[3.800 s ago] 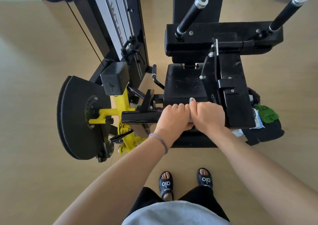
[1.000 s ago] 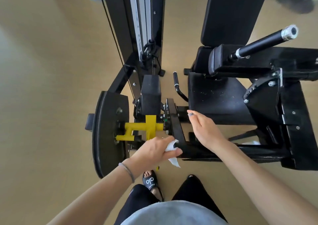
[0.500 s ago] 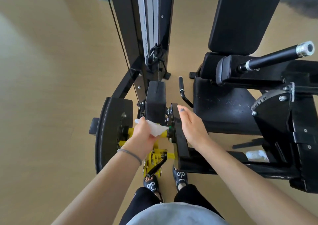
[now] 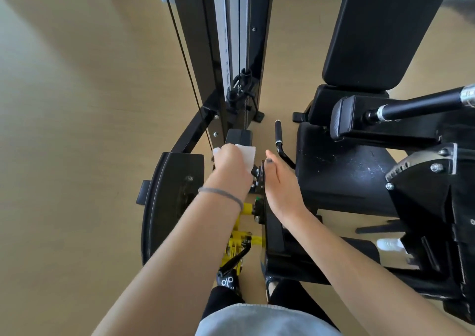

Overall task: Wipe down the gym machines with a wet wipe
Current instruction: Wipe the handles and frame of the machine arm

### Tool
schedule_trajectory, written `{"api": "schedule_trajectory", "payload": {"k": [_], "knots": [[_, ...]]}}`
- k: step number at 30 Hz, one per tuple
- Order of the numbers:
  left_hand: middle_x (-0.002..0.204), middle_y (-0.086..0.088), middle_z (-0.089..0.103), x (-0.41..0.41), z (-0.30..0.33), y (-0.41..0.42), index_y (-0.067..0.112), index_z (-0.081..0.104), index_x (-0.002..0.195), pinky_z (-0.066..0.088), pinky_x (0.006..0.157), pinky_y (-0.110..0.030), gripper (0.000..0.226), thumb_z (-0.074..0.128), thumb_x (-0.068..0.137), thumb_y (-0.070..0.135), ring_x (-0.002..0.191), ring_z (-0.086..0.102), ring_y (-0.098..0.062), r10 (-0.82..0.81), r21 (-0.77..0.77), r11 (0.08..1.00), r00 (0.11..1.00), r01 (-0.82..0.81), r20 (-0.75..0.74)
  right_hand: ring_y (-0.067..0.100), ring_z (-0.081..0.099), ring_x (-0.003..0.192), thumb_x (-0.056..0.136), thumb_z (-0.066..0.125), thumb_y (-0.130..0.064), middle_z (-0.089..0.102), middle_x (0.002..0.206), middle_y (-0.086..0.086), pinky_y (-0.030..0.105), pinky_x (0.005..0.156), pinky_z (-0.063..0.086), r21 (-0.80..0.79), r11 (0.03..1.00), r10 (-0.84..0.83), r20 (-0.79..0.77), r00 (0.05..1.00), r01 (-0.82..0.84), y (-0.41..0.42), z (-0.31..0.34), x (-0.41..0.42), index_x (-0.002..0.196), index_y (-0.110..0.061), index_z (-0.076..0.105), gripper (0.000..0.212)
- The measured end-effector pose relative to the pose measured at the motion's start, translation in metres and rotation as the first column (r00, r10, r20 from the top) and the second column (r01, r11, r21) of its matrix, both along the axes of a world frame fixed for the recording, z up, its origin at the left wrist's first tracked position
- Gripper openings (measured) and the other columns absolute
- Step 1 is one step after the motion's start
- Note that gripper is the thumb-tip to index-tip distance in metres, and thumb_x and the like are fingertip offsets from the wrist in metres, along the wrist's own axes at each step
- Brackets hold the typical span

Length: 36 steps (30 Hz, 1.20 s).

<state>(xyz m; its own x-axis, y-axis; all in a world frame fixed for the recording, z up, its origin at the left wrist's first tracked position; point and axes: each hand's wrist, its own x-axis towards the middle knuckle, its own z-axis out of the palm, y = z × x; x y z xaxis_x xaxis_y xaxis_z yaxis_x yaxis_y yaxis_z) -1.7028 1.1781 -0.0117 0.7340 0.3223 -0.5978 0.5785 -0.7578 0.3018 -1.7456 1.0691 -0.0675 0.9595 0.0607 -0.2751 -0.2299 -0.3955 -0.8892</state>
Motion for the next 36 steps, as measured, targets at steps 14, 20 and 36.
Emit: {"api": "schedule_trajectory", "payload": {"k": [14,20,36], "knots": [[0.163,-0.007,0.031,-0.037,-0.081,0.033,0.012,0.027,0.158,0.023,0.125,-0.041,0.065,0.031,0.106,0.049,0.151,0.027,-0.022,-0.712,0.475,0.678,0.662,0.561,0.234,0.005,0.035,0.145,0.111,0.028,-0.037,0.042,0.158,-0.007,0.015,0.108,0.024,0.084,0.994,-0.061,-0.055,0.997,0.066,-0.004,-0.005,0.026,0.155,-0.022,0.041,0.047],[0.165,-0.008,0.024,0.022,-0.087,0.037,0.010,0.023,0.158,0.018,0.126,-0.037,0.069,0.015,0.105,0.053,0.154,0.020,-0.020,-0.664,0.254,0.742,0.732,0.620,0.154,0.013,0.042,0.142,0.109,0.025,-0.047,0.051,0.150,-0.004,0.021,0.104,0.028,0.140,0.946,-0.272,-0.140,0.952,0.291,-0.029,-0.012,0.055,0.146,-0.023,0.052,0.052],[0.168,-0.012,-0.007,0.024,-0.069,0.057,0.010,-0.002,0.160,-0.002,0.127,-0.043,0.058,0.013,0.109,0.033,0.155,-0.010,-0.028,-0.842,0.284,0.491,0.532,0.824,-0.086,0.024,0.037,0.147,0.101,0.023,-0.069,0.038,0.160,0.004,0.048,0.122,0.028,0.427,0.822,0.036,-0.699,0.714,0.377,0.045,-0.035,0.087,0.159,-0.025,0.032,0.073]]}}
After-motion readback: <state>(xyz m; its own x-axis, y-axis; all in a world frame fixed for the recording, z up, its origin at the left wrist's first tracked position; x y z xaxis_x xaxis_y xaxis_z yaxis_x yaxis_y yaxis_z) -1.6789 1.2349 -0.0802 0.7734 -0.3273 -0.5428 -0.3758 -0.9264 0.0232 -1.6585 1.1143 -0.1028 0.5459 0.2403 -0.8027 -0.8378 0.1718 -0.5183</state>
